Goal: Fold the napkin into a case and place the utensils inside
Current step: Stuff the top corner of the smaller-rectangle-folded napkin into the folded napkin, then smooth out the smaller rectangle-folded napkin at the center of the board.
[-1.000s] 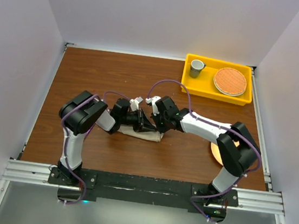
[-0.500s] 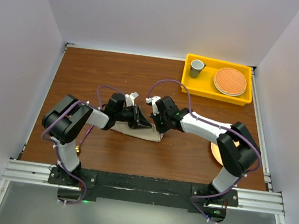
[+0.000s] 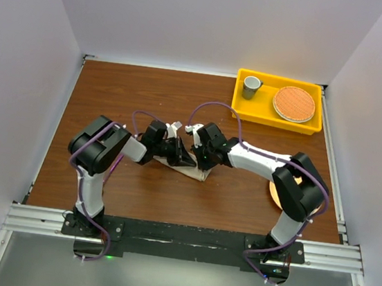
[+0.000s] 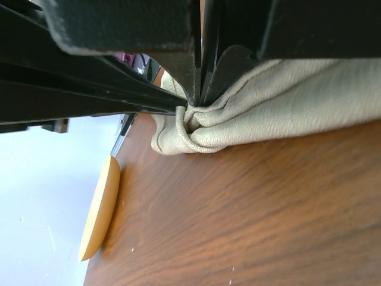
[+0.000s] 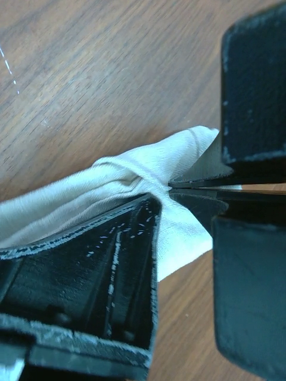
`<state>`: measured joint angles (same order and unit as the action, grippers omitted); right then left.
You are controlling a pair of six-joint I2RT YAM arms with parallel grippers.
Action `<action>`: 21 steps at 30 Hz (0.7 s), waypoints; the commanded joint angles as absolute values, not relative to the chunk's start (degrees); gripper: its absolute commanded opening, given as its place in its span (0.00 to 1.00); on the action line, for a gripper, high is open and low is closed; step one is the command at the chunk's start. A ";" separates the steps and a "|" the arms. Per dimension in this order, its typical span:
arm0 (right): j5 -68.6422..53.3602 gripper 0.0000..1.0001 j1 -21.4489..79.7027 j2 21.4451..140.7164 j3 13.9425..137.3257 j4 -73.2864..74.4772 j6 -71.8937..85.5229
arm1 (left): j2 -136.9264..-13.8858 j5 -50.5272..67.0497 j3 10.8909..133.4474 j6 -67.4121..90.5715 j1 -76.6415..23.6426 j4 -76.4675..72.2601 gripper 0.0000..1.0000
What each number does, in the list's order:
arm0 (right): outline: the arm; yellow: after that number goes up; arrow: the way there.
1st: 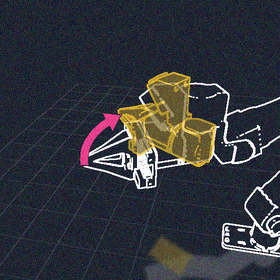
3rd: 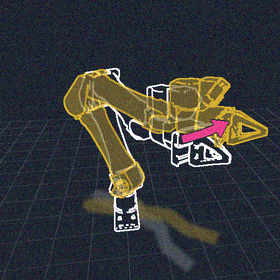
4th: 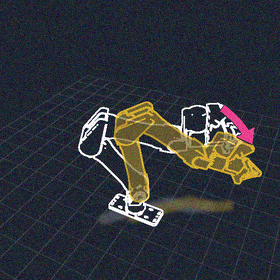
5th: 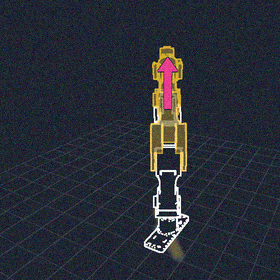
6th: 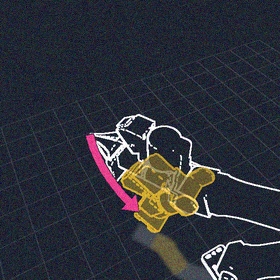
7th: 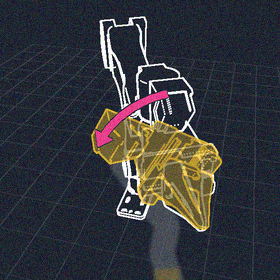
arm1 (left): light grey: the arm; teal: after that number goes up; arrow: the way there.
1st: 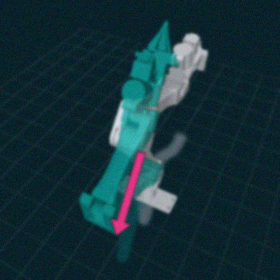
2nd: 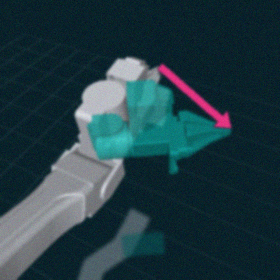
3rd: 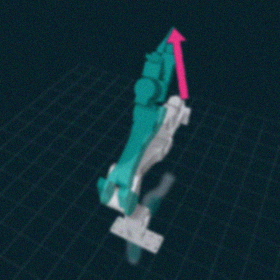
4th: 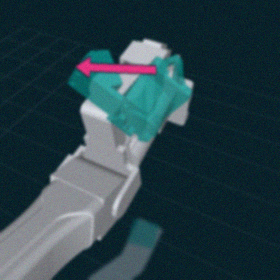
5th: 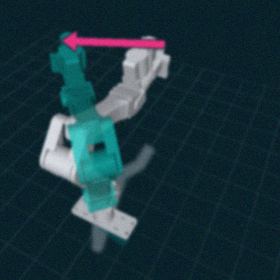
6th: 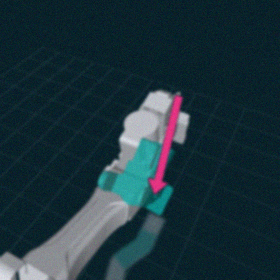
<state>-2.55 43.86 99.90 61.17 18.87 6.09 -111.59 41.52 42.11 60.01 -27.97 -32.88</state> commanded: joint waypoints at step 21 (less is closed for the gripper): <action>-4.13 0.07 41.92 101.86 63.19 22.15 0.36 | -97.21 44.30 39.29 52.48 -17.32 -25.51 0.28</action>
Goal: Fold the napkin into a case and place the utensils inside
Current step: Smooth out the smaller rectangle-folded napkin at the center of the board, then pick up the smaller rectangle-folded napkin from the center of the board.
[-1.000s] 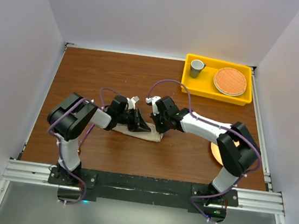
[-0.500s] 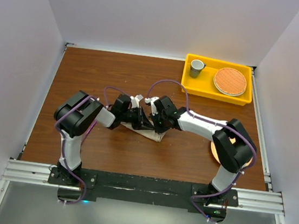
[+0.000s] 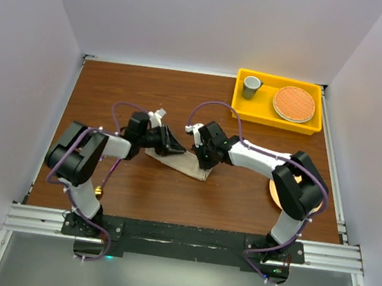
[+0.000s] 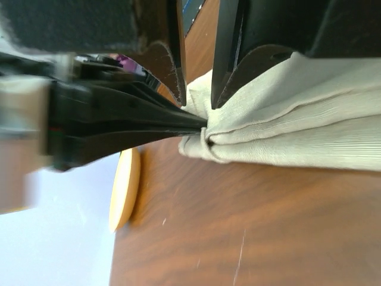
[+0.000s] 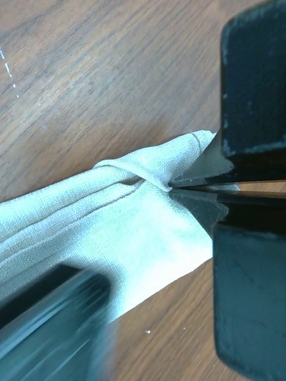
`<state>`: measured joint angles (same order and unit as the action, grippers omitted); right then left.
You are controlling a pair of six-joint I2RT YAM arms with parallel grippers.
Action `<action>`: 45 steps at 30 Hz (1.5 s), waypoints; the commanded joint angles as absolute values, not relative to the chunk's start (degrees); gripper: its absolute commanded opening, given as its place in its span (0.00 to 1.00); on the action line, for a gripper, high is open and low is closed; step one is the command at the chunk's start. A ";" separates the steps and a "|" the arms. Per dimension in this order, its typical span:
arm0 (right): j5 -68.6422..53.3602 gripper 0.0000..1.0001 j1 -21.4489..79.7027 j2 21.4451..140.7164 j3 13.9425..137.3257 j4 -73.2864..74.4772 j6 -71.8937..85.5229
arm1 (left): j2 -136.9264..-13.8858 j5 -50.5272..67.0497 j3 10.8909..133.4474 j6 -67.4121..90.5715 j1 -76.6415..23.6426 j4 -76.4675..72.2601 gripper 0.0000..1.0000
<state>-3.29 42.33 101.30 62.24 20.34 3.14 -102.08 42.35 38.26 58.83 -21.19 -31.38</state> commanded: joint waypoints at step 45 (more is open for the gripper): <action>-26.90 0.29 33.58 101.51 70.23 35.42 -0.35 | -99.56 53.96 68.19 -18.85 -11.78 27.57 0.45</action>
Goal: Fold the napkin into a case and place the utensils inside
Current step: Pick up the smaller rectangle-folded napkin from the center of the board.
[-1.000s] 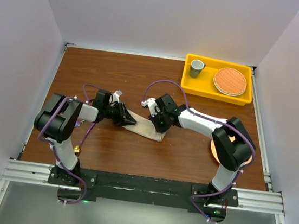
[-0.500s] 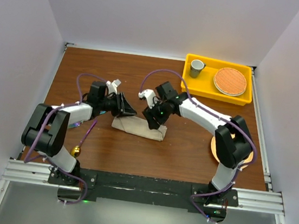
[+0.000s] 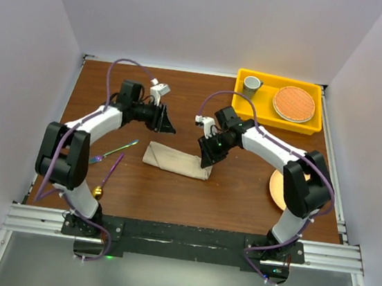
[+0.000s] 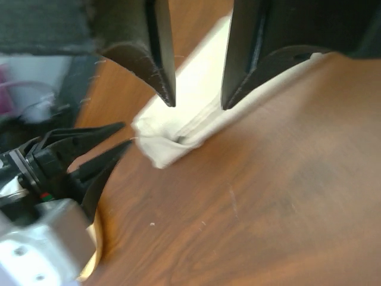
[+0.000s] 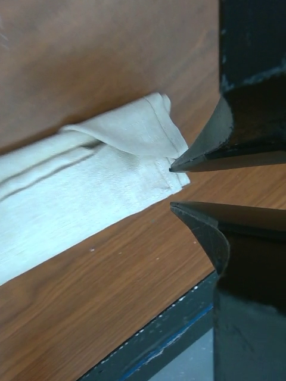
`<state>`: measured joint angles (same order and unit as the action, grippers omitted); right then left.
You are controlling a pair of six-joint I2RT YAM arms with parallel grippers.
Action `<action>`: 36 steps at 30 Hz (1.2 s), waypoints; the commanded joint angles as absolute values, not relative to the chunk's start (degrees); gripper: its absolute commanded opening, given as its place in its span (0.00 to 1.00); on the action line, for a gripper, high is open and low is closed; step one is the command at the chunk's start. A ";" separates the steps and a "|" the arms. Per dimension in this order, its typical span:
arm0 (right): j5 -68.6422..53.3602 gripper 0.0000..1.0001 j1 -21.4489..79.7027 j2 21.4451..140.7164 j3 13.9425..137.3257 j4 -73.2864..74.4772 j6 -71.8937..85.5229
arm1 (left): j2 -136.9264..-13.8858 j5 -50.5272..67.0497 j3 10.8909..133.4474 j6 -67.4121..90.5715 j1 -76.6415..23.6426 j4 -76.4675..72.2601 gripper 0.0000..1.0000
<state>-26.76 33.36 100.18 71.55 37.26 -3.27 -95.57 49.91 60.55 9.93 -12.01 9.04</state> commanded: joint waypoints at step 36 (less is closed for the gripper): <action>-31.20 0.65 24.79 95.98 73.39 35.86 0.53 | -126.12 53.09 93.35 -67.23 -24.17 60.38 0.53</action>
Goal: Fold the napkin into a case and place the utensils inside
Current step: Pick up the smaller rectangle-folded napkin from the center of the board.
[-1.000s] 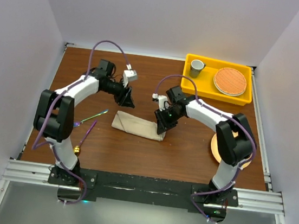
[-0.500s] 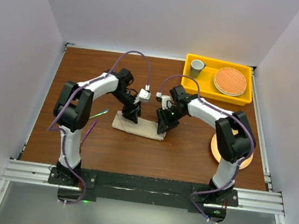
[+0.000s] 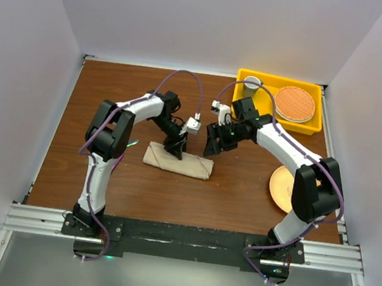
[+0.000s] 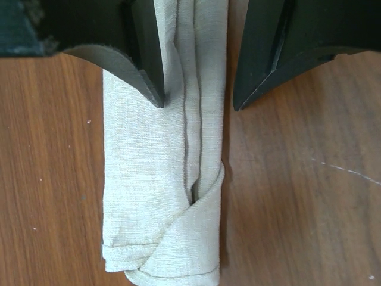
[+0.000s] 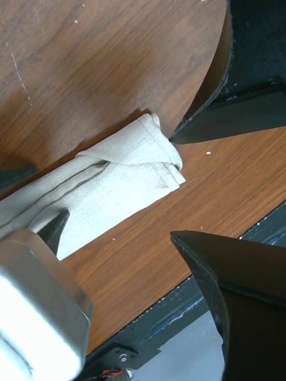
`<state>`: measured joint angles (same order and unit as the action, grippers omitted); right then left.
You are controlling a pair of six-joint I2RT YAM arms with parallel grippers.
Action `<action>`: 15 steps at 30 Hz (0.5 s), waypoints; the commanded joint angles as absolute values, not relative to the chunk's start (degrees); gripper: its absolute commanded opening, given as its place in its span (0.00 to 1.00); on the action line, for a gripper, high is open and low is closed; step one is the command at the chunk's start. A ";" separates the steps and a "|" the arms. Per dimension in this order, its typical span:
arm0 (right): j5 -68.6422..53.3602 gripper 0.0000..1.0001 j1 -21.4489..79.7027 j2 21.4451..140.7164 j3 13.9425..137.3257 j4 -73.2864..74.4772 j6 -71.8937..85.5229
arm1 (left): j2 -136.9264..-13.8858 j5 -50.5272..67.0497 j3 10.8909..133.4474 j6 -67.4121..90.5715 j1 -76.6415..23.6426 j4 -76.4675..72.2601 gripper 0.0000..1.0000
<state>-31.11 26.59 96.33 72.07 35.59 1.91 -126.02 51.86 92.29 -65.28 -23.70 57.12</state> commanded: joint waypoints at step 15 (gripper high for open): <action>-32.08 0.67 20.39 98.35 76.20 37.18 -3.43 | -116.64 49.05 89.76 -57.22 -24.35 46.77 0.00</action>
